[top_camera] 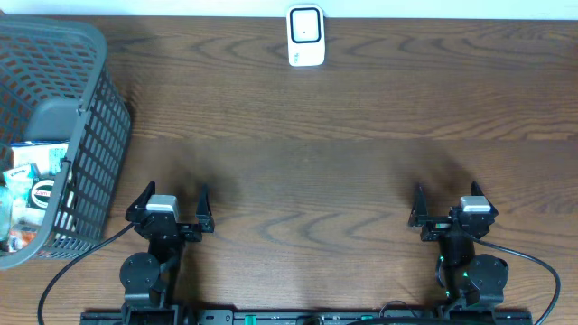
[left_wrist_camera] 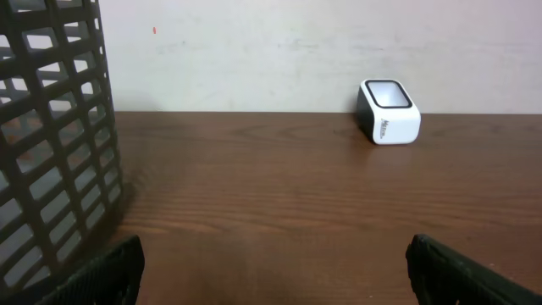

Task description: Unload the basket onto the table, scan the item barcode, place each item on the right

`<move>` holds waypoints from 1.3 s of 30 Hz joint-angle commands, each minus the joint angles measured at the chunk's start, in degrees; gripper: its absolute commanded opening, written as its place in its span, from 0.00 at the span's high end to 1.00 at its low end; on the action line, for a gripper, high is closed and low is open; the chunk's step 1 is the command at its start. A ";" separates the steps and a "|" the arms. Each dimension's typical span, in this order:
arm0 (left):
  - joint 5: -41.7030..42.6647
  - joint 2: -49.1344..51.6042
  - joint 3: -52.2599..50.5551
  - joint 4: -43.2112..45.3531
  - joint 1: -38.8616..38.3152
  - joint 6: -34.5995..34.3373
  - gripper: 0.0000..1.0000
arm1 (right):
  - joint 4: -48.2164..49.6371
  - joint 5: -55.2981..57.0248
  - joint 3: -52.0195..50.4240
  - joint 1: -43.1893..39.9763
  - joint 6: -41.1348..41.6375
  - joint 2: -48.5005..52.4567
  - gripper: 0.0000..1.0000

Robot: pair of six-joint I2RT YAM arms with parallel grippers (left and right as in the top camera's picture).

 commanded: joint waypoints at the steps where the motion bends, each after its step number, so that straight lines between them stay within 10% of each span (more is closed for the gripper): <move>1: 1.40 0.00 -0.72 -2.34 0.28 0.59 0.03 | -0.28 0.46 -0.11 0.46 0.59 0.02 0.01; 30: 1.46 0.00 -0.72 0.68 0.26 0.52 0.02 | -0.26 0.46 -0.09 0.46 0.59 0.02 0.01; 39: 26.95 0.00 -0.70 13.75 0.09 -17.53 0.02 | -0.26 0.48 -0.11 0.46 0.59 0.02 0.01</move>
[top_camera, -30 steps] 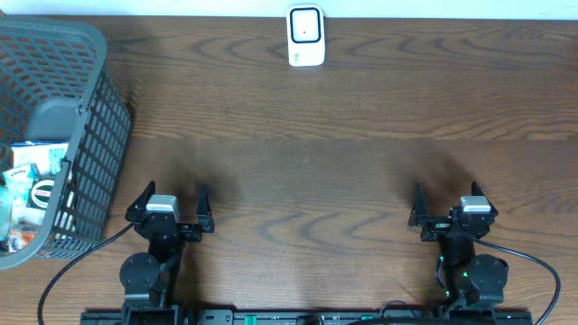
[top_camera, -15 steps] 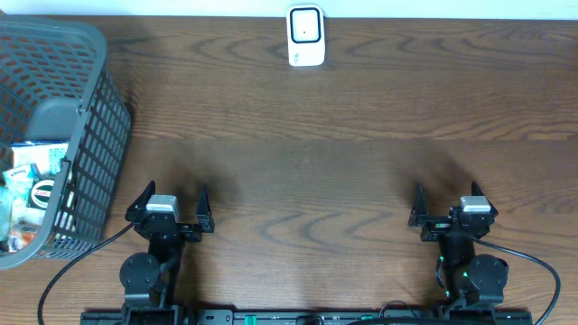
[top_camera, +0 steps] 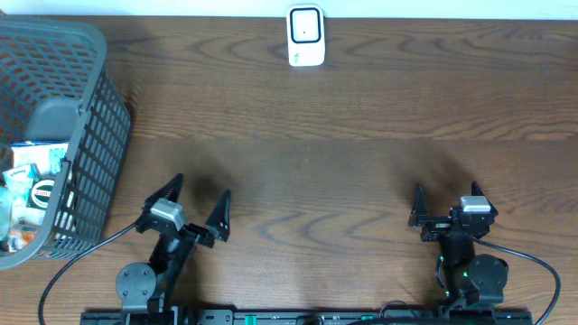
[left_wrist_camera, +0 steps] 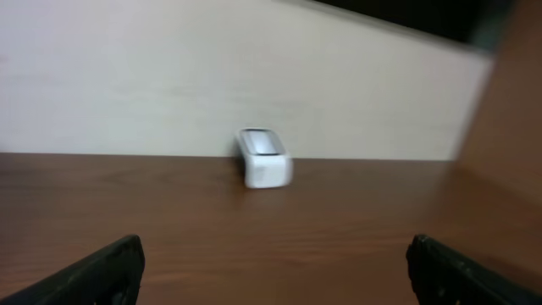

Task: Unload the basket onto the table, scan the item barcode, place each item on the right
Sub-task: 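Swing the left gripper up and over into the grey basket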

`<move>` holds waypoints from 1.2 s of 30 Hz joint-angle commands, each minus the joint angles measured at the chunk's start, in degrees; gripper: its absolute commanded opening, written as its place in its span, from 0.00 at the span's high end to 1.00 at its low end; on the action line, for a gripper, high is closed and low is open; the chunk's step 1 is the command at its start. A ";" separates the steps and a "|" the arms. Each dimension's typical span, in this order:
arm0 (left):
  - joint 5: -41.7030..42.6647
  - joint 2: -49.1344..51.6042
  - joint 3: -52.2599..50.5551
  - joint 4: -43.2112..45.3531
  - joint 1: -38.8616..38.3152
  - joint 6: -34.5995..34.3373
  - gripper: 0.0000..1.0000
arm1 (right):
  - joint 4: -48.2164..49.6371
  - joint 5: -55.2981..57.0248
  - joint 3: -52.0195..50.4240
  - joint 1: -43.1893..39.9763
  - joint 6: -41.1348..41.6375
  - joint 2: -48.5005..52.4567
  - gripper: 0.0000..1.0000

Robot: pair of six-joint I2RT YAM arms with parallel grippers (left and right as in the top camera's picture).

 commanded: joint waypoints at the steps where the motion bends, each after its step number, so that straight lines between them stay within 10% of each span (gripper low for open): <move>1: 8.02 -0.15 -0.13 3.78 0.09 -5.11 0.02 | -0.24 0.46 -0.11 0.44 0.59 0.02 0.01; 9: 1.36 -0.15 0.48 21.05 0.26 -6.38 0.02 | -0.24 0.46 -0.11 0.44 0.59 0.02 0.01; 25: -1.81 25.77 24.39 14.38 0.26 -3.98 0.03 | -0.24 0.46 -0.09 0.44 0.59 0.02 0.01; 36: 4.74 54.66 73.79 -48.46 0.26 11.87 0.02 | -0.24 0.46 -0.09 0.44 0.59 0.02 0.01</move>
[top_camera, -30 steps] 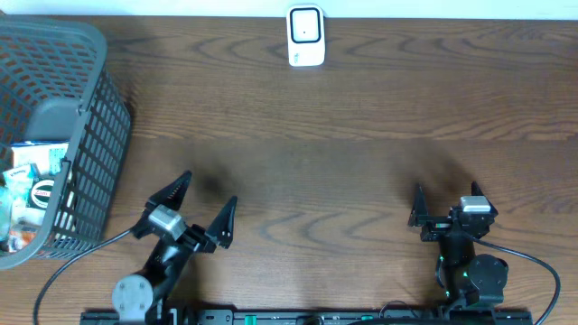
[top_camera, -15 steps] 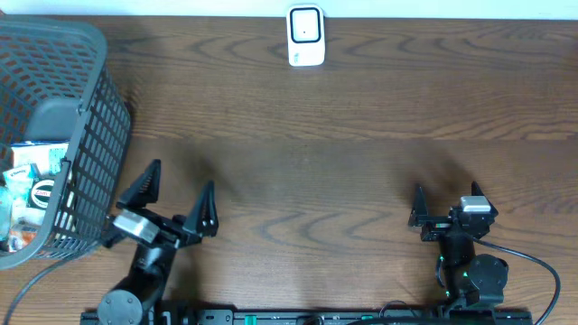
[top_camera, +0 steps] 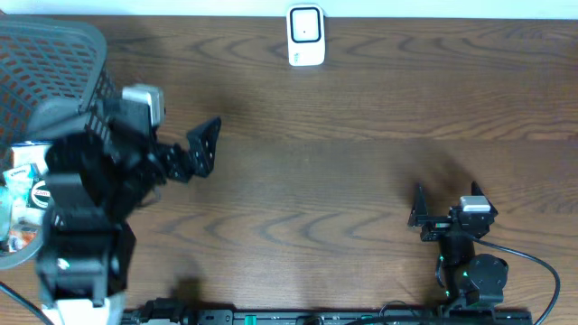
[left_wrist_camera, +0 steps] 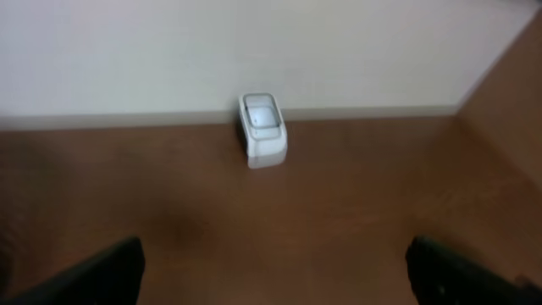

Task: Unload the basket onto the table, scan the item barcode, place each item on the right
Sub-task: 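Swing the left gripper up and over into the grey basket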

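Observation:
The white barcode scanner (top_camera: 306,36) stands at the table's far edge, and is also in the left wrist view (left_wrist_camera: 263,129), straight ahead. Packaged items (top_camera: 27,185) lie in the grey basket (top_camera: 54,45) at the left. My left gripper (top_camera: 158,122) is raised beside the basket's right wall, open and empty (left_wrist_camera: 271,271), facing the scanner. One of its fingers (top_camera: 204,144) shows clearly; the other is hard to make out against the basket. My right gripper (top_camera: 445,200) rests open and empty near the front right.
The dark wooden table (top_camera: 361,153) meets a pale wall (left_wrist_camera: 254,51) behind the scanner. The basket takes up the left edge, and the left arm's body overlaps its right wall in the overhead view.
My left arm has risen from its low spot at the front edge and now stands high next to the basket's right side, still open. The right arm has not moved.
Both grippers first rested open at the front edge, the left one facing basket and scanner. Then the left gripper had turned a little to the right, the basket gone from its view. Now it is lifted up beside the basket, looking down on the scanner.

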`<move>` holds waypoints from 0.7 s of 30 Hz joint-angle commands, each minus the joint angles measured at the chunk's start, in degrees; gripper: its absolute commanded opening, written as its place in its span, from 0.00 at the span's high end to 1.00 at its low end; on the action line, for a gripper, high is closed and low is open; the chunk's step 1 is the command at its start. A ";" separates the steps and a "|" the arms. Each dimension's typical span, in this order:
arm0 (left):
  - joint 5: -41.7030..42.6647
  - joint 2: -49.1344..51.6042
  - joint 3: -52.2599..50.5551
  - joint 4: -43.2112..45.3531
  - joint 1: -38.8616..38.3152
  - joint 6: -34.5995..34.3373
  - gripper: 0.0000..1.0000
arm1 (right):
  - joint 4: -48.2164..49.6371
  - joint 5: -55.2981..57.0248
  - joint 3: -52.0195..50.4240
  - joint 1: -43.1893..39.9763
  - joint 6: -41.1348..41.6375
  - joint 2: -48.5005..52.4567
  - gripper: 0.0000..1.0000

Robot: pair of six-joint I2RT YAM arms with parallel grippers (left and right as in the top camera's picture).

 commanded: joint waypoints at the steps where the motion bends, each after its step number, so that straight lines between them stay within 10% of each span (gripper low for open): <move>1: 5.31 5.42 11.41 -10.43 0.24 2.75 0.02 | -0.33 0.46 -0.11 0.44 0.59 -0.26 0.01; 21: 7.04 22.08 30.93 -12.83 9.05 -14.03 0.02 | -0.31 0.48 -0.11 0.44 0.59 -0.26 0.01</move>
